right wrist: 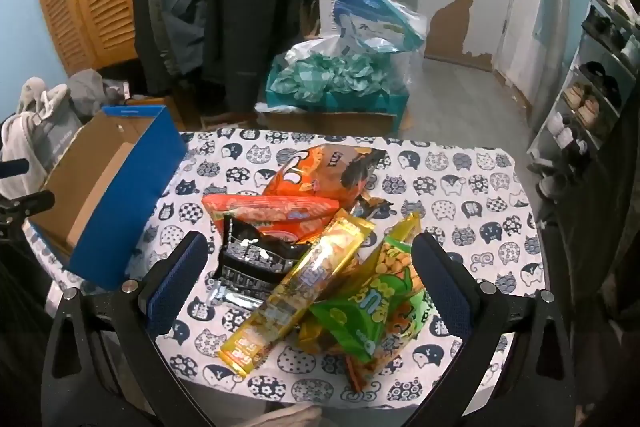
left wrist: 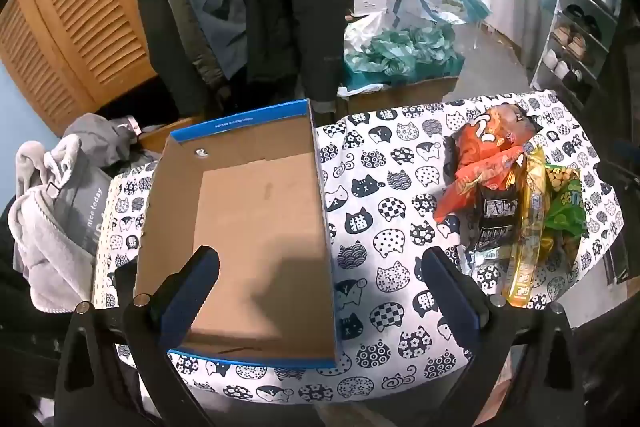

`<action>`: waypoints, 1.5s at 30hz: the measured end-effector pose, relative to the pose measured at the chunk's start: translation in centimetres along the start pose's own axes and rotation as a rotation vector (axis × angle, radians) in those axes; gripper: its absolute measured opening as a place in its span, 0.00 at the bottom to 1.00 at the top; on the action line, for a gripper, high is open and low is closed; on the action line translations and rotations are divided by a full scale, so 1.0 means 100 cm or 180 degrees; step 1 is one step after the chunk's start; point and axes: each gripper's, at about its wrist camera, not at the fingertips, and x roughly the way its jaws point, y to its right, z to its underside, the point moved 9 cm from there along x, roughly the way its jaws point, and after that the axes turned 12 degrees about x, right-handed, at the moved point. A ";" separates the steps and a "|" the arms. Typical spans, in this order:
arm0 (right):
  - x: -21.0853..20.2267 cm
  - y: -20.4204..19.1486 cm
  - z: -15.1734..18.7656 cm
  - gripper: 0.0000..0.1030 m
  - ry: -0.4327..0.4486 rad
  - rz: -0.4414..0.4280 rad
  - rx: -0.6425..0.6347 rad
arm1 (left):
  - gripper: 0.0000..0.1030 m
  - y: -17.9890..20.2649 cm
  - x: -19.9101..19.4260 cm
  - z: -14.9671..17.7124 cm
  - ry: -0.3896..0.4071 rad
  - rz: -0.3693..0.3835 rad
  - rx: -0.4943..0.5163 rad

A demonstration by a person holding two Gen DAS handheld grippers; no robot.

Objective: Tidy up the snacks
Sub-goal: 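Move both tools toward the snack pile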

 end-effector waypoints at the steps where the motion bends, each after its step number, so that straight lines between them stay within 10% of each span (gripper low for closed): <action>1: 0.000 0.000 0.000 0.98 -0.0004 -0.0009 0.0014 | 0.99 0.000 0.000 0.001 -0.0002 0.0001 0.0000; 45: 0.006 0.018 0.006 0.98 0.0031 -0.0045 0.0113 | 0.99 0.022 0.013 -0.002 -0.0117 -0.0010 0.0145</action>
